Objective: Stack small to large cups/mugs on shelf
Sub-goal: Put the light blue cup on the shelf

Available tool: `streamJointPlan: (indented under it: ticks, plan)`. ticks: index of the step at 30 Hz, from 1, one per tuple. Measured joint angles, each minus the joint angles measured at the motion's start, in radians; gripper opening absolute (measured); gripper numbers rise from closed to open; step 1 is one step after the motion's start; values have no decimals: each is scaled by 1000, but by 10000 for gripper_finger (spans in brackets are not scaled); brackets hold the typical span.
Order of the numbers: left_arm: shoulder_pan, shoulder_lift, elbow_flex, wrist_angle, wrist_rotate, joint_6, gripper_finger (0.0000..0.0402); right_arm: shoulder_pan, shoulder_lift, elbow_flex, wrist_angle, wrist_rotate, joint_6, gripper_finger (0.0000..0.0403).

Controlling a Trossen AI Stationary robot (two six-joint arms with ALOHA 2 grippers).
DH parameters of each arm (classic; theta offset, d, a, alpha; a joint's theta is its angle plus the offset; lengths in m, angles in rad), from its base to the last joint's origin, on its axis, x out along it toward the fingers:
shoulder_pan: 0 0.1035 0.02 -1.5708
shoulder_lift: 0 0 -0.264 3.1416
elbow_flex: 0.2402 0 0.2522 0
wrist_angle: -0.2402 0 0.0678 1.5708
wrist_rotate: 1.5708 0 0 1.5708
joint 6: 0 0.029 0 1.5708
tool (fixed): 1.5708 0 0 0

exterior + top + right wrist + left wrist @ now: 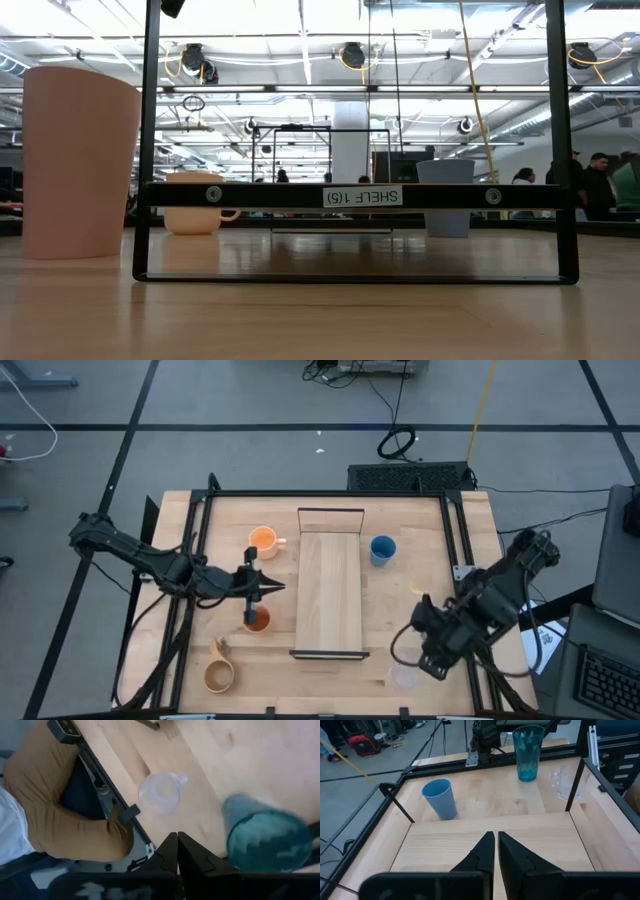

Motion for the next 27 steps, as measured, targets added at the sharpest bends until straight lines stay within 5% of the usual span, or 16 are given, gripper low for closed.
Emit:
streamJointPlan:
  ticks: [6,19,27]
  plan:
    - [1,22,1,18,-6,2,26,69,41,0,-23,1,103,33]
    - [1,30,0,17,0,1,26,51,55,-101,-41,-20,248,170]
    - [1,30,0,18,1,5,26,35,30,-212,-43,-55,245,194]
